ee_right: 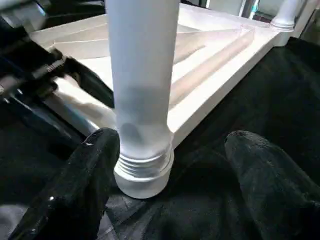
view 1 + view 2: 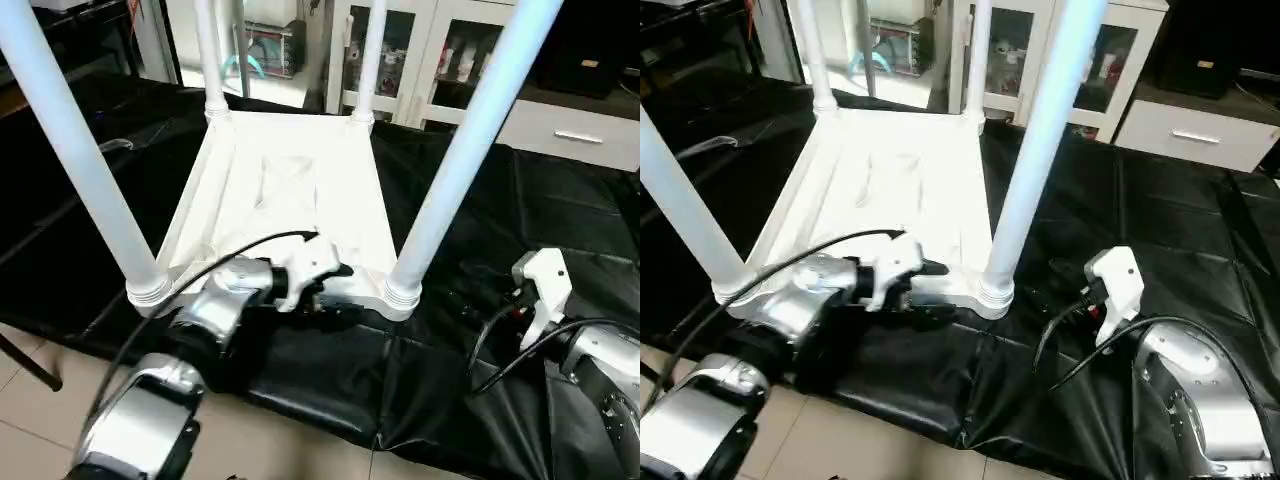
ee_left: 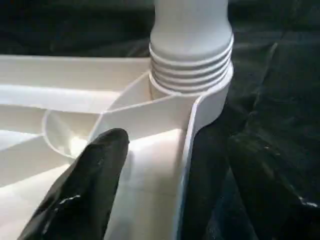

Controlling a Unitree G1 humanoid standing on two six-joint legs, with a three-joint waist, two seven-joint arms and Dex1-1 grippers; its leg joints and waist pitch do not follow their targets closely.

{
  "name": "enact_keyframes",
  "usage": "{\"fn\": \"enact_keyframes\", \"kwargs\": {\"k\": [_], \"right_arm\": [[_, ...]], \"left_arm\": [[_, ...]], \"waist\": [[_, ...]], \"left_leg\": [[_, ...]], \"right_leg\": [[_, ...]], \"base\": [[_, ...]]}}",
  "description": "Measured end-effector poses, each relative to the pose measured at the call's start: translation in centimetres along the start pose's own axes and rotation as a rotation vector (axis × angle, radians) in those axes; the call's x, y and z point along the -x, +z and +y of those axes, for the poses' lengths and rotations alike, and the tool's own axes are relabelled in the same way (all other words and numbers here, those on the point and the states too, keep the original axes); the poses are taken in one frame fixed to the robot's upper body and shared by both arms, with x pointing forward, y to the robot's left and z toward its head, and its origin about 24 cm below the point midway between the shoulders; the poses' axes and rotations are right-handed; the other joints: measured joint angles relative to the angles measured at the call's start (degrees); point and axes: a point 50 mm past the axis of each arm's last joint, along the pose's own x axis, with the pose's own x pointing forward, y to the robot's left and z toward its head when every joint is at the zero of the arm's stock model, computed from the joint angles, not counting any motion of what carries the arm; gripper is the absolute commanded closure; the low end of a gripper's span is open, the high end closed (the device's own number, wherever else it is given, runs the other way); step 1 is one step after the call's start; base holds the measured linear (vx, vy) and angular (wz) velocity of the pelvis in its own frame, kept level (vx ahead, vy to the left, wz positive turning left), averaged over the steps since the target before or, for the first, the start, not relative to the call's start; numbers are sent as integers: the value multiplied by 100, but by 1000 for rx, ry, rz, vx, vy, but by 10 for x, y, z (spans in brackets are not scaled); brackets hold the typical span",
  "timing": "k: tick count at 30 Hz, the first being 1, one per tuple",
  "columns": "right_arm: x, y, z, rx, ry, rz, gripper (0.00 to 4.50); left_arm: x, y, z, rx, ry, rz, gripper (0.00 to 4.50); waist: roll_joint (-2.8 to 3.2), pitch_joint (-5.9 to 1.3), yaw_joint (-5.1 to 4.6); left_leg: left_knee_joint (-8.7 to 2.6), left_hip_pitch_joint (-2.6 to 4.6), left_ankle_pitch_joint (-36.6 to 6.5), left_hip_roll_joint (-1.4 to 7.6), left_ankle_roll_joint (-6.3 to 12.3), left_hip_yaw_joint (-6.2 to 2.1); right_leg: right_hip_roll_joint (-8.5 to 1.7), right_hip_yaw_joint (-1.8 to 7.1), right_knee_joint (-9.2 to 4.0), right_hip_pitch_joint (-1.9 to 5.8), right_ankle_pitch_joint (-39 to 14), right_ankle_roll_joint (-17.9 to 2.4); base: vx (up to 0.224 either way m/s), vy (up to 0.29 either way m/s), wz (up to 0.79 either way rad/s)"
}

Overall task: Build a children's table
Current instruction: Rotate table base

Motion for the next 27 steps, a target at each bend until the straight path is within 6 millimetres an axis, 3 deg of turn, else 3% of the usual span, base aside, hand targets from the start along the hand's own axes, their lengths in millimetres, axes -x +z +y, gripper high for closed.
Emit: {"fn": "enact_keyframes", "kwargs": {"k": [8, 14, 25, 27], "right_arm": [[3, 7, 2, 37, 39, 31, 79], [4, 7, 2, 29, 57, 50, 79], [-1, 15, -1, 53, 82, 38, 79], [-1, 15, -2, 53, 83, 38, 79]], "left_arm": [[3, 0, 8, 12, -36, 86, 192], [16, -4, 13, 28, -90, 134, 240], [17, -4, 12, 35, -136, 160, 313], [17, -3, 12, 37, -139, 163, 342]], "waist": [[2, -1, -29], [0, 0, -132], [-19, 1, -146], [-21, 2, -146]], "left_leg": [[-2, 4, 0, 0, 0, 0], [-3, 3, 0, 0, 0, -1], [-2, 2, 0, -1, 0, 0], [-2, 2, 0, -1, 0, 1]], "right_leg": [[0, 2, 1, 1, 1, 0], [1, 1, 0, 1, 0, 0], [0, 2, -1, 1, -2, 3], [-1, 2, -1, 1, -2, 3]], "base": [[0, 0, 0], [0, 0, 0], [0, 0, 0], [0, 0, 0]]}}
